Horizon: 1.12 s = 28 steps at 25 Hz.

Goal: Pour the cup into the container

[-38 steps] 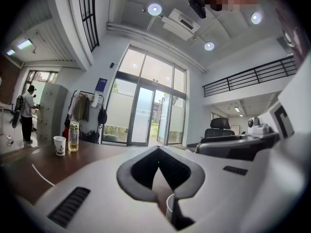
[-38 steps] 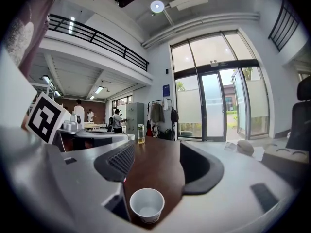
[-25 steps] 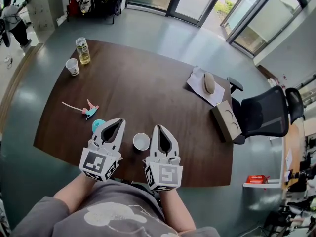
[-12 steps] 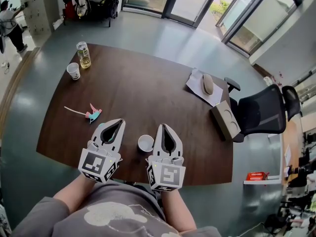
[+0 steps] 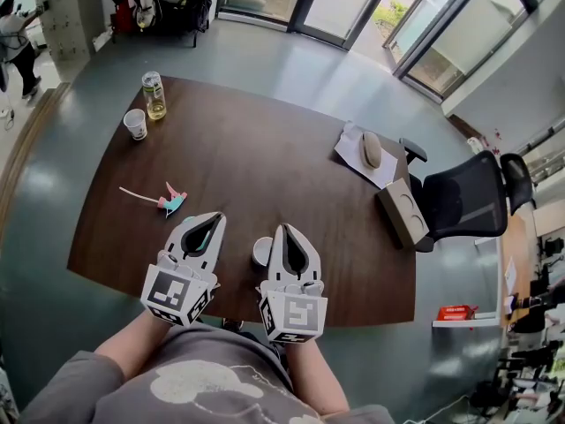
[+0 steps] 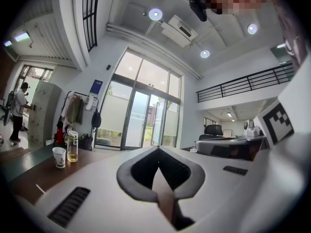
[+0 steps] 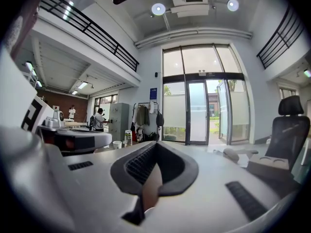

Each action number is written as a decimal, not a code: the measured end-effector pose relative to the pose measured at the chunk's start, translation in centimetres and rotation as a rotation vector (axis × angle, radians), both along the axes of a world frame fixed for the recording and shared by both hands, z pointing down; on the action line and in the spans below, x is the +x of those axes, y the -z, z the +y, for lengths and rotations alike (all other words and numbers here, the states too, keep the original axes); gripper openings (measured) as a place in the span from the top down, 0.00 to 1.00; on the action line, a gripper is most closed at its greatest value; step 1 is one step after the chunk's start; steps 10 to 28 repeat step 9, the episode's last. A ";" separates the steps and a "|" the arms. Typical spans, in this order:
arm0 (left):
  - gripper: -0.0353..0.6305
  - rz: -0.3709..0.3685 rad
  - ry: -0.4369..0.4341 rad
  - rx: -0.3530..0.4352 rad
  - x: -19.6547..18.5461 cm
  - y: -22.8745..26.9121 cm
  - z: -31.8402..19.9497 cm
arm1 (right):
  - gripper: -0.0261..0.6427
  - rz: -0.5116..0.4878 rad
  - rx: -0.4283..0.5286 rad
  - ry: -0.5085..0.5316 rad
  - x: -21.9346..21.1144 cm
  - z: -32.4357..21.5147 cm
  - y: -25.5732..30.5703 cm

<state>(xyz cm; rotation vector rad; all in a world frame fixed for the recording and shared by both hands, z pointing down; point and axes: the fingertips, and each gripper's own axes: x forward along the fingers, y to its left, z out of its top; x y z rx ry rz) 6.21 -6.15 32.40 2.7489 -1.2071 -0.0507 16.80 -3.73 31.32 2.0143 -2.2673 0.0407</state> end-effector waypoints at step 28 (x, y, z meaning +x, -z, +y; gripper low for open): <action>0.94 0.007 0.003 -0.001 -1.0 -0.2 0.2 | 0.98 -0.005 -0.007 0.023 -1.5 0.2 -0.2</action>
